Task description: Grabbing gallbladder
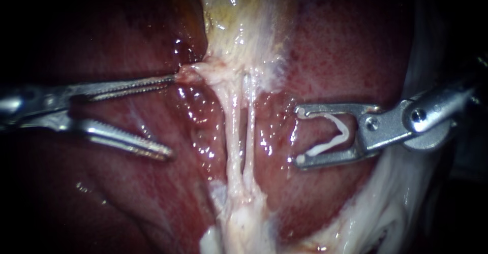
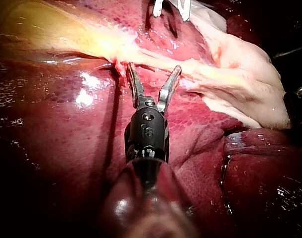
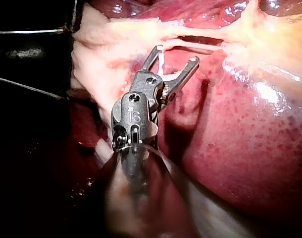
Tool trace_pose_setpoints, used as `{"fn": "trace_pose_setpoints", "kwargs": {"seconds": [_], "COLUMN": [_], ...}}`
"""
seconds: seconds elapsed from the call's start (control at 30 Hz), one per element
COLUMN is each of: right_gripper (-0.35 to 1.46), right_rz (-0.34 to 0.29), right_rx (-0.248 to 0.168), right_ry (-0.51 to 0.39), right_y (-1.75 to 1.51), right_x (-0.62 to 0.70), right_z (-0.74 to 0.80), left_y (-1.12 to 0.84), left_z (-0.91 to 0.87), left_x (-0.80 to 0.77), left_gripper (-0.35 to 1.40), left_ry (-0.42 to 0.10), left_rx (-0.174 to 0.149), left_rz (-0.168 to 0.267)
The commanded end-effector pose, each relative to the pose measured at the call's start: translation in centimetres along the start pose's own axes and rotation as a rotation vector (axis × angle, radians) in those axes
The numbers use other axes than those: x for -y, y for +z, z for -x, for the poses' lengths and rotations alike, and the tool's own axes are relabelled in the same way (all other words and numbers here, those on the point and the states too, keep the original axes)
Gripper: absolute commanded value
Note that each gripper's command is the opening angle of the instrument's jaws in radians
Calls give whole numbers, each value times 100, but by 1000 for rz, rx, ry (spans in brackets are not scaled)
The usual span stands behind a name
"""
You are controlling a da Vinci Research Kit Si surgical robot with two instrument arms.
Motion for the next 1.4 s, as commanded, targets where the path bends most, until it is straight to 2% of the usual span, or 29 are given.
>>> {"fn": "trace_pose_setpoints", "kwargs": {"seconds": [0.03, 0.17, 0.3, 0.43, 0.57, 0.67, 0.8, 1.03, 1.13, 1.17, 1.2, 1.33, 1.4], "right_gripper": [49, 49, 49, 49, 49, 49, 49, 49, 49, 49, 49, 49, 49], "right_rz": [1, 1, 1, 1, 1, 1, 1, 1, 1, 1, 1, 1, 1], "right_rx": [1, 1, 1, 1, 1, 1, 1, 1, 1, 1, 1, 1, 1], "right_ry": [0, 0, 0, 0, 0, 0, 0, 0, 0, 0, 0, 0, 0], "right_y": [1, 1, 1, 1, 2, 2, 2, 2, 2, 2, 2, 2, 1], "right_x": [0, 0, 0, 0, 0, 0, 0, 0, 0, 0, 0, 0, 0], "right_z": [0, 0, 0, 0, 0, 0, 0, 0, 0, 0, 0, 0, 0], "left_y": [0, 12, 36, 57, 66, 72, 74, 76, 77, 76, 74, 62, 55], "left_z": [-4, -13, -12, -1, 12, 21, 30, 40, 45, 46, 46, 41, 35], "left_x": [4, 22, 42, 56, 61, 66, 69, 75, 78, 79, 79, 77, 74], "left_gripper": [68, 66, 66, 58, 36, 29, 14, 4, -16, -31, -35, -35, -35], "left_ry": [7, 13, 17, 25, 30, 32, 36, 41, 42, 41, 41, 21, 1], "left_rx": [-7, -40, -44, -43, -43, -46, -31, -9, -3, -3, -3, 6, 23], "left_rz": [-6, -17, -30, -39, -46, -51, -52, -60, -63, -63, -63, -60, -51]}}
